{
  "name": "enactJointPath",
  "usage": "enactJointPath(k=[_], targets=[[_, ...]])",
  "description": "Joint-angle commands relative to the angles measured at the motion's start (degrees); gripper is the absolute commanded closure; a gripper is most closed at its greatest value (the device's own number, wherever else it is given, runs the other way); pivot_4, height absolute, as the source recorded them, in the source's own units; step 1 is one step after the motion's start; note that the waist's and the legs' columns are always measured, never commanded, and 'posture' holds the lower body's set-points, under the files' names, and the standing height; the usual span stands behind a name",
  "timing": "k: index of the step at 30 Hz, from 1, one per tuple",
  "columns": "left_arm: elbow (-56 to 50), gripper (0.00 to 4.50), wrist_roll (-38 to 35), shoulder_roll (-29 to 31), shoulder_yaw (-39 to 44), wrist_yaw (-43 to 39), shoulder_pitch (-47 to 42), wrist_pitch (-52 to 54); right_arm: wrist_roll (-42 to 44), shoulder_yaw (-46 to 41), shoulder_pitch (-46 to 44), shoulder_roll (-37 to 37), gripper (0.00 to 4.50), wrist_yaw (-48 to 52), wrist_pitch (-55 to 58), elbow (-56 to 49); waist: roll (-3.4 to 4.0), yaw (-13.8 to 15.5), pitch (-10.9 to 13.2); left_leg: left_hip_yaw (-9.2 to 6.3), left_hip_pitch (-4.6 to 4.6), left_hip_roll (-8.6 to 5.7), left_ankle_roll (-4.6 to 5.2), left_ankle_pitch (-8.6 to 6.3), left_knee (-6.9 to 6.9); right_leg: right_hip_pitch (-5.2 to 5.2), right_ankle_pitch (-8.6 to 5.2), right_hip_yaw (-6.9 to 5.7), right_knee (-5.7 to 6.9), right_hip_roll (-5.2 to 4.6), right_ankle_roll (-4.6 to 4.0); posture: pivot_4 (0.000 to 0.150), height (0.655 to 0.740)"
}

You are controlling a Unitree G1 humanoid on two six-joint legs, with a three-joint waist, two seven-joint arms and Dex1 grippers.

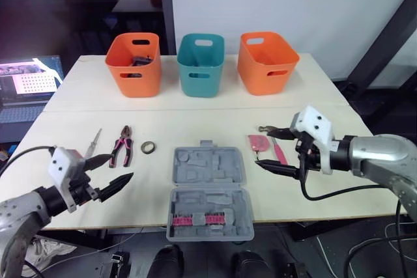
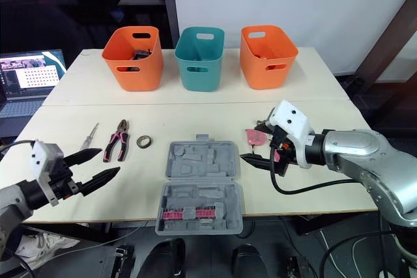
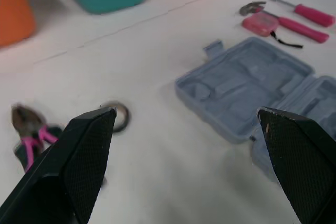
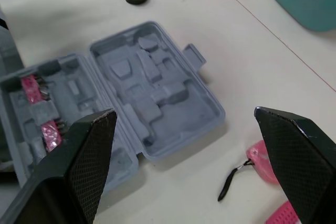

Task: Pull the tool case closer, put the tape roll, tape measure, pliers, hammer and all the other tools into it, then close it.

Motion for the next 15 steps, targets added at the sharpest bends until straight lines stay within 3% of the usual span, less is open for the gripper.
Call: enactJointPath(k=[1, 5, 8, 11, 15], targets=[[0.92, 0.00, 1.51, 1.09, -1.96, 2.30, -2.73, 1.71, -0.58, -0.90, -1.23, 0.41, 0.06, -0.68, -0.69, -1.71, 0.00, -0.05, 0.00, 0.00, -0.01, 0.00, 0.00, 0.00, -0.01, 0.00, 0.00, 0.00, 0.00, 0.00, 0.00, 0.150, 0.7400], [-0.40, 0.00, 6.94, 0.85, -5.76, 11.03, -4.58, 6.31, 4.05, -0.98, -5.81, 0.60, 0.06, 1.72, 2.34, -1.18, 0.02, -0.60, 0.02, 0.03, -0.02, 0.01, 0.03, -0.01, -0.03, 0.18, 0.01, 0.04, 0.05, 0.04, 0.02, 0.150, 0.7400], [-1.92, 0.00, 10.82, -3.94, -9.67, 23.02, -9.57, 13.45, 5.25, 0.30, -10.23, 0.98, 0.06, 2.94, 3.06, 0.06, 0.03, -0.35, 0.03, -0.01, 0.01, 0.04, 0.04, 0.00, -0.01, 0.19, 0.01, 0.03, 0.12, 0.09, 0.02, 0.150, 0.7400], [-2.79, 0.00, 11.35, -8.63, -15.73, 26.75, -13.40, 19.10, 4.31, 1.97, -12.65, 1.37, 0.06, 3.35, 2.62, 0.60, -0.04, 0.15, 0.03, -0.04, 0.01, 0.01, 0.03, -0.01, 0.05, 0.32, 0.01, 0.02, 0.03, 0.10, 0.03, 0.150, 0.7400], [2.67, 0.00, 15.83, -12.94, -21.62, 30.04, -17.11, 18.68, 3.65, 3.02, -14.18, 1.84, 0.06, 3.38, 2.51, 0.85, -0.05, 0.93, 0.03, -0.01, 0.00, -0.01, 0.03, -0.04, 0.11, 0.33, 0.02, 0.03, 0.05, 0.09, 0.04, 0.150, 0.7400]])
